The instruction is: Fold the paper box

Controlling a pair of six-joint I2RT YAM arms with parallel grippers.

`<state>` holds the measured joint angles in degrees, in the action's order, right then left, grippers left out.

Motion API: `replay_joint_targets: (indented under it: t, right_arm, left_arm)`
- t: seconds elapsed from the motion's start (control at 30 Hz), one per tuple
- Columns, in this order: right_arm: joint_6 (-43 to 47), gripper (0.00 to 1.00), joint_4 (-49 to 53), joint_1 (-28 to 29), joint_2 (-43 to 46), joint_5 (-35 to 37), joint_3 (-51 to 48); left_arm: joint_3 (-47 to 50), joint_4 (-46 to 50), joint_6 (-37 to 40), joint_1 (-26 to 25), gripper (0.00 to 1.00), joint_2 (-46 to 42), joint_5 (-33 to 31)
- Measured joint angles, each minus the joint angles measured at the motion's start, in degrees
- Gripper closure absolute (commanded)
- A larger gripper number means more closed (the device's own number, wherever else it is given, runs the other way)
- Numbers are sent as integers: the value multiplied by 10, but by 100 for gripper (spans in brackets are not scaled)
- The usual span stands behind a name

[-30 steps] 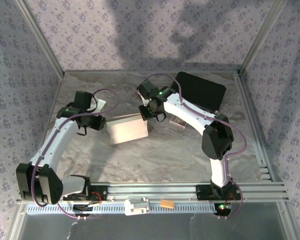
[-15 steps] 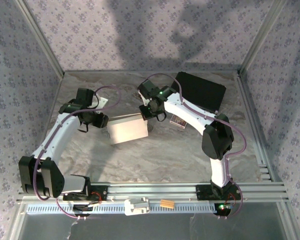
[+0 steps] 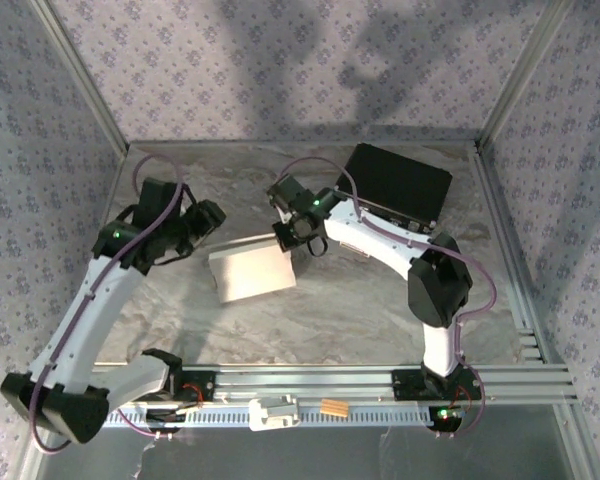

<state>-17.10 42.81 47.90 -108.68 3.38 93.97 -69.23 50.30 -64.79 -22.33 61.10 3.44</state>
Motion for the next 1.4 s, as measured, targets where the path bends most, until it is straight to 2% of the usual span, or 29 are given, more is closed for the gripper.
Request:
replay_joint_targets:
  t: [0.07,0.17,0.3,0.43,0.6,0.63,0.7,0.77,0.87,0.97,1.03,1.13,1.27,1.4]
  right_arm:
    - [-2,100,-10,13,7,11,-26]
    - [-5,100,-28,29,25,30,-70]
    - [-13,100,-50,43,62,55,-116]
    - [-21,100,-71,42,85,75,-126]
    - [-35,100,-91,26,89,78,-125]
    - [-42,97,-85,21,89,75,-124]
    - [-66,88,-73,10,90,69,-123]
    - [-106,82,-66,1,95,55,-129]
    - [-162,80,-56,-4,113,19,-147]
    - [-218,79,-61,-7,130,-38,-177]
    - [-253,79,-63,-9,134,-69,-193]
    - [-286,79,-64,-8,134,-94,-205]
    - [-305,77,-79,1,137,-115,-221]
    - [-317,64,-93,4,142,-141,-247]
  left_arm:
    - [36,5,-136,-25,37,-13,-8]
    - [88,10,-283,-48,36,-15,-14]
    - [63,69,-405,-70,30,26,-14]
    - [64,65,-476,-77,37,8,-27]
    - [122,30,-491,-38,34,-40,-24]
    - [122,35,-483,-29,34,-35,-21]
    - [105,55,-454,-22,42,-17,-12]
    - [82,72,-421,-34,52,10,2]
    - [94,66,-398,-87,54,23,22]
    - [149,53,-405,-140,58,18,42]
    - [216,13,-424,-156,63,3,47]
    - [299,-45,-450,-154,65,-2,37]
    - [326,-106,-457,-142,65,20,16]
    - [348,-160,-457,-130,65,31,12]
